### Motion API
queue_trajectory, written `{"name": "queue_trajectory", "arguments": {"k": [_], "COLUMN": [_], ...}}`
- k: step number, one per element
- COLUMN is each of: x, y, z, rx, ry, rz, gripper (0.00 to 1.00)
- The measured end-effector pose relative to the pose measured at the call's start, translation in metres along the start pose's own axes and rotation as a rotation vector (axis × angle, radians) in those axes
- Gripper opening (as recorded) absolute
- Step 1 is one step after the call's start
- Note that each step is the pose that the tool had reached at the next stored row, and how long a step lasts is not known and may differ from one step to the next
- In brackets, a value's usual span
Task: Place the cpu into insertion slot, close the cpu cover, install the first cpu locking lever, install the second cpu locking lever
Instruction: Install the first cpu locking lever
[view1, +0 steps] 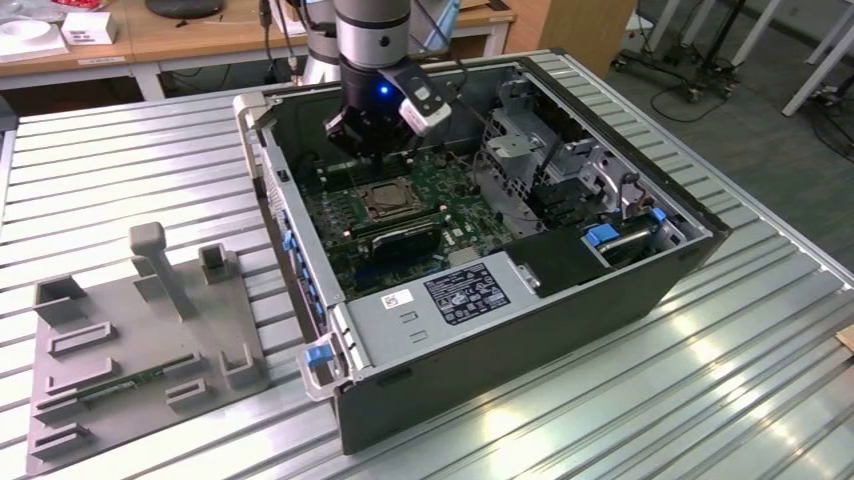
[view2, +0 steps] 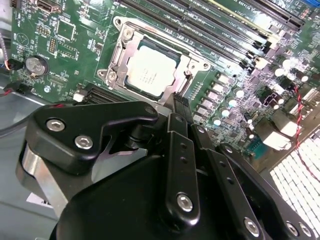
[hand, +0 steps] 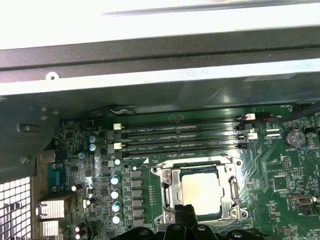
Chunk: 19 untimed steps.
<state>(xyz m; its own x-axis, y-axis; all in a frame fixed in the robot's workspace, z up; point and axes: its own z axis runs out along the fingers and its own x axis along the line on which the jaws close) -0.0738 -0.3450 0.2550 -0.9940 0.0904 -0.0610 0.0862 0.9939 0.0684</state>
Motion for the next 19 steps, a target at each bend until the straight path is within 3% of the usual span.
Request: {"name": "queue_trajectory", "arguments": {"k": [7,15,19], "x": [-0.0001,0.0163,0.0182], "y": [0.0002,-0.0013,-0.0014], "z": [-0.0033,-0.0036,-0.0037], "rx": [-0.0001,-0.0004,0.0002], "ry": [-0.0002,-0.0033,-0.0035], "rz": [0.000,0.000,0.000], "gripper": [0.11,0.11,0.11]}}
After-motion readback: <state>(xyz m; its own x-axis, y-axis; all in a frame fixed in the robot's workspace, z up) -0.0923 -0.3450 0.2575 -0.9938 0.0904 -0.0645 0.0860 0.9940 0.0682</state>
